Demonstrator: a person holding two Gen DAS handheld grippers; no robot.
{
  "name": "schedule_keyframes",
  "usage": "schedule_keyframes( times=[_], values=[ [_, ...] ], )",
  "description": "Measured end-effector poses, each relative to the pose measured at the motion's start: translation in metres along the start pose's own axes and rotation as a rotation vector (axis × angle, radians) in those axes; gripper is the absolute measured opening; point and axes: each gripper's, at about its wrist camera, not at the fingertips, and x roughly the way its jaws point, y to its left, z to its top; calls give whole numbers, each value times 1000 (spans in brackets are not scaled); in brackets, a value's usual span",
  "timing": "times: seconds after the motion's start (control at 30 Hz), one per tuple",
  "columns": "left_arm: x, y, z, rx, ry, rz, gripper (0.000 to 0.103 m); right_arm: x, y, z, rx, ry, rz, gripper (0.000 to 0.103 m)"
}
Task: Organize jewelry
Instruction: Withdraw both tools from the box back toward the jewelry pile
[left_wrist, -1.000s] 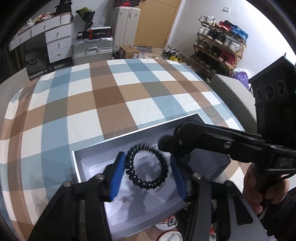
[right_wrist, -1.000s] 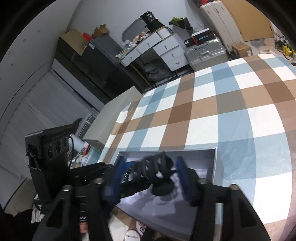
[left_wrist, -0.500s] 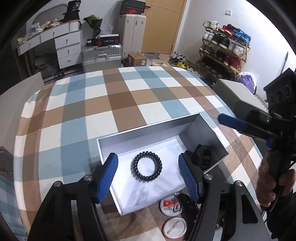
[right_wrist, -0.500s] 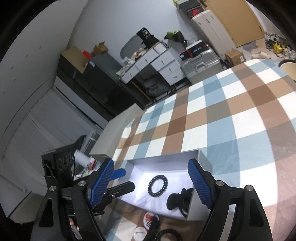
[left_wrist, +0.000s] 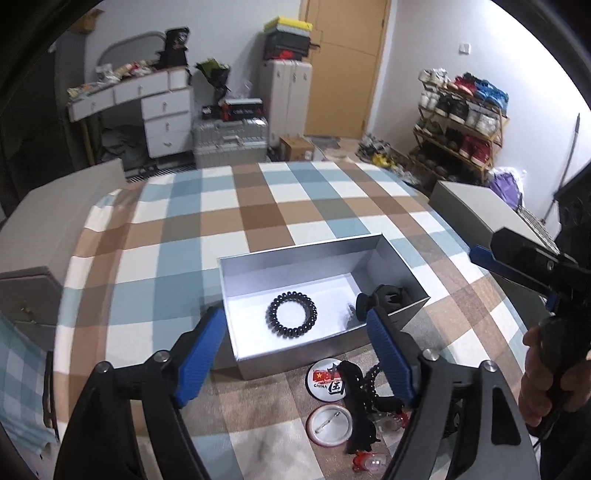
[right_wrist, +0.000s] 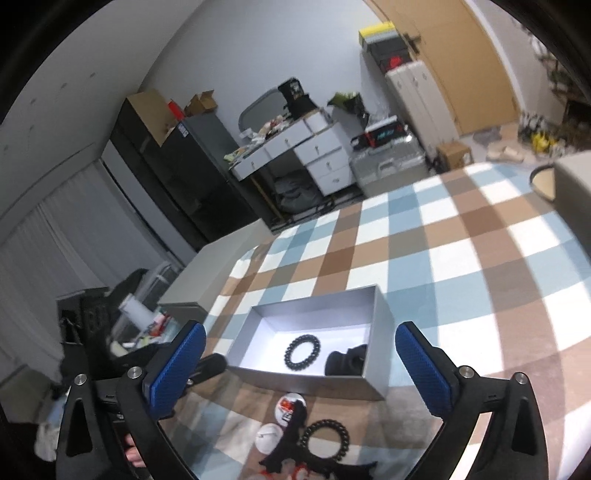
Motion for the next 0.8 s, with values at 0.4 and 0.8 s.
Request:
schedule_keyframes(
  times=[0.4,0.8],
  values=[
    [-27,-15,-34,-24,-129,151,84,-43,18,-46,-141,-87,-114,103],
    [-24,-8,-85,-128,-48,165,91,-38,11,-110,-155,114,-145,103]
  ],
)
